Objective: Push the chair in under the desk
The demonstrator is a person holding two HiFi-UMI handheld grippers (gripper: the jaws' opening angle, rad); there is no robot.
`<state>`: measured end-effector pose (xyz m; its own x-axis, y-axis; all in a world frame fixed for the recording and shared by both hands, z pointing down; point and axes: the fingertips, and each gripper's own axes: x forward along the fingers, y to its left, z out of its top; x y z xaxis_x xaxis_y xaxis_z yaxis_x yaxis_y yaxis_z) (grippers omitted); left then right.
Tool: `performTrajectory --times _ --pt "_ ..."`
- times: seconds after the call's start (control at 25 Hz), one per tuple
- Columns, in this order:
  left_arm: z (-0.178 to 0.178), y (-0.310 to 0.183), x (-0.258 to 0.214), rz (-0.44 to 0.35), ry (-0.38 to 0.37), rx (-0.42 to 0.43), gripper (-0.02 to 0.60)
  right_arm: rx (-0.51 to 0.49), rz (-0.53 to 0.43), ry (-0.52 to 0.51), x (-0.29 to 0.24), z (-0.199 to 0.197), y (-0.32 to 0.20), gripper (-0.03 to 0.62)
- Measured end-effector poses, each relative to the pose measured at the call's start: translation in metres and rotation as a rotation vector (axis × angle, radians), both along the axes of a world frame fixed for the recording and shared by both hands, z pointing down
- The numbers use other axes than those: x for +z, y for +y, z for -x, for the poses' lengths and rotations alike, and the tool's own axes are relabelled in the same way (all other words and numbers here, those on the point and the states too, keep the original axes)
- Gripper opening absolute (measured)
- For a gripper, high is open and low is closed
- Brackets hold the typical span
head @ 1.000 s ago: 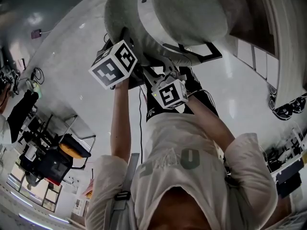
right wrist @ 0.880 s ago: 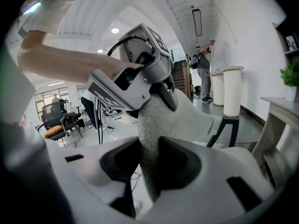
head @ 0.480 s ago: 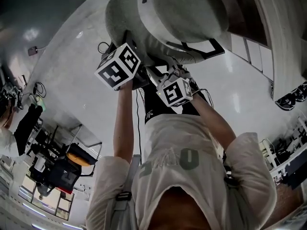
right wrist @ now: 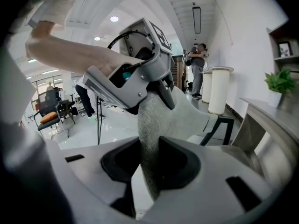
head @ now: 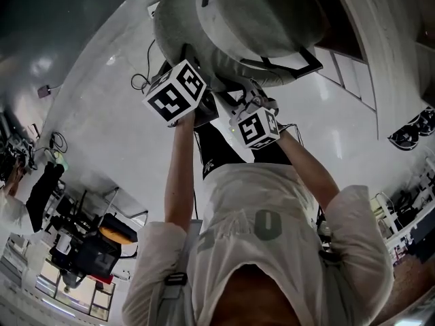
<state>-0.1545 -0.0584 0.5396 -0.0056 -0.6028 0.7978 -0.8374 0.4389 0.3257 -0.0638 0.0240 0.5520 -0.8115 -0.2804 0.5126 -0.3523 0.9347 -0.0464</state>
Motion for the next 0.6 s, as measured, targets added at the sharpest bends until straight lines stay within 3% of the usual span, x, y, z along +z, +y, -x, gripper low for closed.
performTrajectory --times 0.6 --pt "-0.063 -0.067 0.004 -0.043 0.022 0.057 0.126 0.069 -0.044 0.007 0.005 -0.061 -0.062 0.103"
